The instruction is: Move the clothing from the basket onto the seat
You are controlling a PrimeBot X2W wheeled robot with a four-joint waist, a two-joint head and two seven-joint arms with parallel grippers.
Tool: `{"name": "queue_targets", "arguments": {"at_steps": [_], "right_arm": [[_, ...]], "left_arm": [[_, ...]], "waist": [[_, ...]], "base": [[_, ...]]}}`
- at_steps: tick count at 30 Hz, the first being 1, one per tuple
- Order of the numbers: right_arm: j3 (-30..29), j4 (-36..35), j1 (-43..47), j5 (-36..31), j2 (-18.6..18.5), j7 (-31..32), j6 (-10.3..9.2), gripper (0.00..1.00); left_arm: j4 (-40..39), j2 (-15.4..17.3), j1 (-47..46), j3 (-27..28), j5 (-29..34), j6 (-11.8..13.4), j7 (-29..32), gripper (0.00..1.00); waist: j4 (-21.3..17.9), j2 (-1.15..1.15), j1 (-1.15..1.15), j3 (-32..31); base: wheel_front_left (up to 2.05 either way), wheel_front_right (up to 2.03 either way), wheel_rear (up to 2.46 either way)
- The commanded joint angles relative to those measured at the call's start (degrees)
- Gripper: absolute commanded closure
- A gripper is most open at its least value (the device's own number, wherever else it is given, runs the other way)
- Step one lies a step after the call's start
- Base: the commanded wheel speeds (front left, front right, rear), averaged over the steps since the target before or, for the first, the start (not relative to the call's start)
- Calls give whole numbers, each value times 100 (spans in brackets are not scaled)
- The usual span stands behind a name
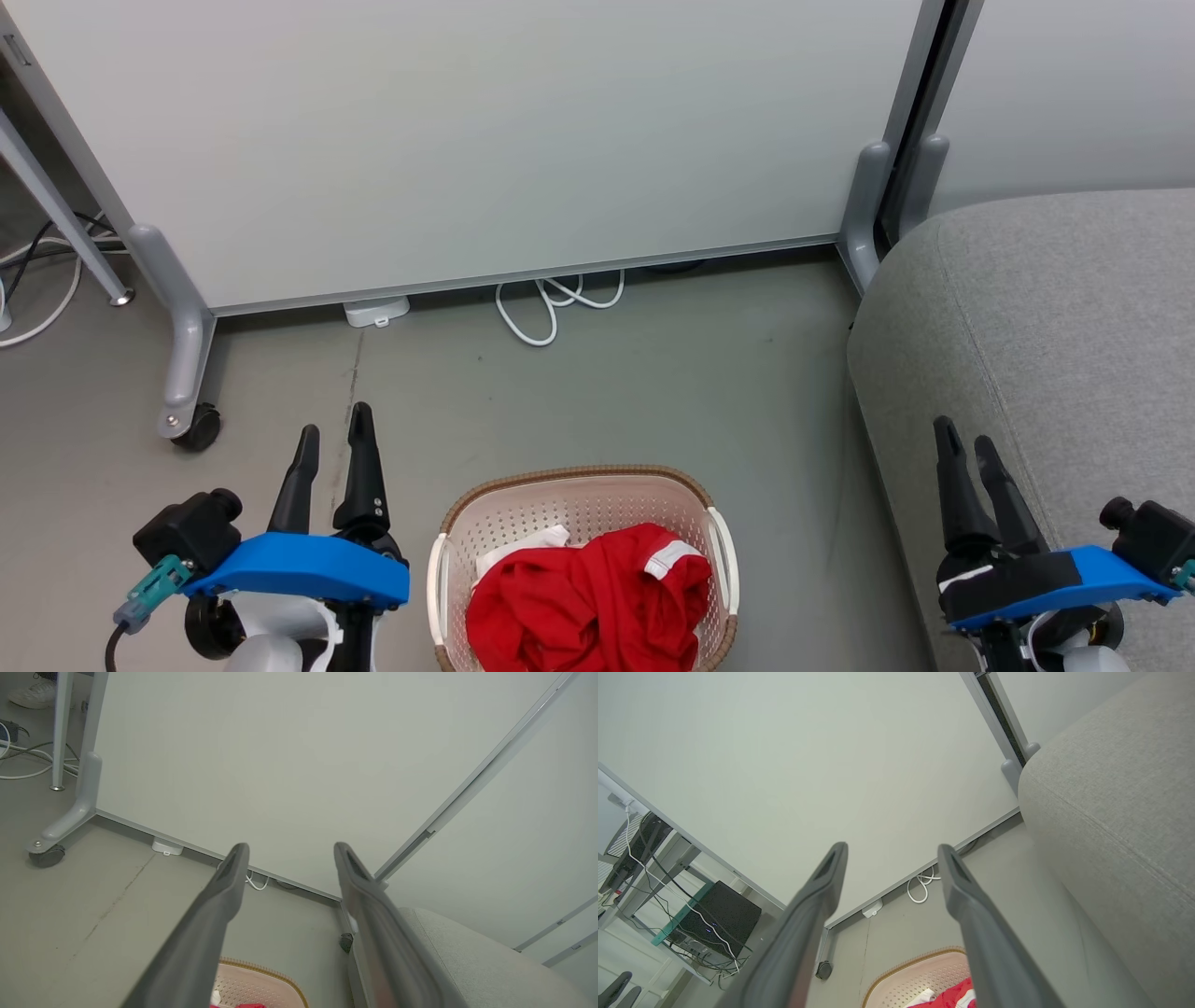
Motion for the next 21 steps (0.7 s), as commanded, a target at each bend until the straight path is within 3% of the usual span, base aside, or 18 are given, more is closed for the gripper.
{"name": "queue_targets", "arguments": {"at_steps": [1,21], "right_arm": [[15,-61,-51,-151,-35,-47,9,0],[125,-57,-48,-1394,-41,-358,11,0]], "left_arm": [[-49,30,-152,-46,144,29,-51,0],[-34,42,-207,-314,1454,122,-360,0]], "waist": [[1,0,0,0],[32,0,0,18]], "base": [[0,0,0],[0,0,0]]}}
